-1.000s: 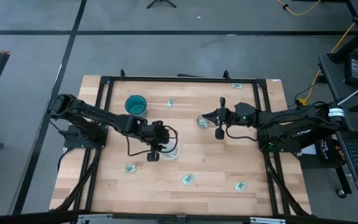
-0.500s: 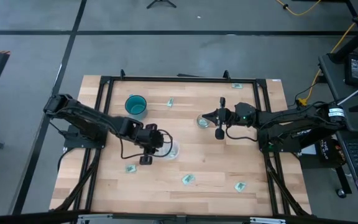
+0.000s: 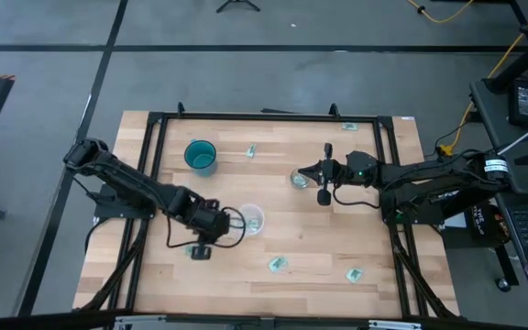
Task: Pick and place Stevia / Truvia into bins
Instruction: Put the white stevia packet into the transparent plastic container
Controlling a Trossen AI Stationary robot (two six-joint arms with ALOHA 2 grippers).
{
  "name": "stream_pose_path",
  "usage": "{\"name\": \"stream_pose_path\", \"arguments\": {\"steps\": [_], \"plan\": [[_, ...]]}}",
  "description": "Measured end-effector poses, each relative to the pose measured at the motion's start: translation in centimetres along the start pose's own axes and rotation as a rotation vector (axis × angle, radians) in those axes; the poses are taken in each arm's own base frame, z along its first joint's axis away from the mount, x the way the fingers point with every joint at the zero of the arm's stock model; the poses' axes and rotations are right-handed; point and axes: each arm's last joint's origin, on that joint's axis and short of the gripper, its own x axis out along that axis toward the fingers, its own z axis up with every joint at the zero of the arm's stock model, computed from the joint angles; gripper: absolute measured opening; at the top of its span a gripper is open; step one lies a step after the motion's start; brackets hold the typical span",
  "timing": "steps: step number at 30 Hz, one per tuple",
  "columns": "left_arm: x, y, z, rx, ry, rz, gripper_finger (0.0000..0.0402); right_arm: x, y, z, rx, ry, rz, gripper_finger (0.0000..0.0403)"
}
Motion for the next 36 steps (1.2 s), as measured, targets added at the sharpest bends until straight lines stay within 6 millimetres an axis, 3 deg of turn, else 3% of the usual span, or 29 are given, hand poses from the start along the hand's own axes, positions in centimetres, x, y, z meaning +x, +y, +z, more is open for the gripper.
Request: {"name": "stream_pose_path", "arguments": {"steps": [7,19,26,36], "plan": [[0.0,-2.2,-2.7,-0.026,0.154,0.029,0.0047,0.0,0.0,0.0,0.002,-0.005,-0.001,0.0014],[0.0,-4.4,-4.1,-0.172,0.078,0.130,0.0038,0.0,-0.1,0.8,-0.003,-0.079,-0.014,0.0014],[0.0,-4.8,-4.4,-0.241,0.060,0.145,0.0069,0.0,-0.2,0.9,0.006,-0.091,-0.016,0.0014],[-0.2,-5.8,-5.6,-0.268,0.002,0.227,0.0149,-0.1,-0.2,1.0,0.010,-0.103,-0.017,0.0014]]}}
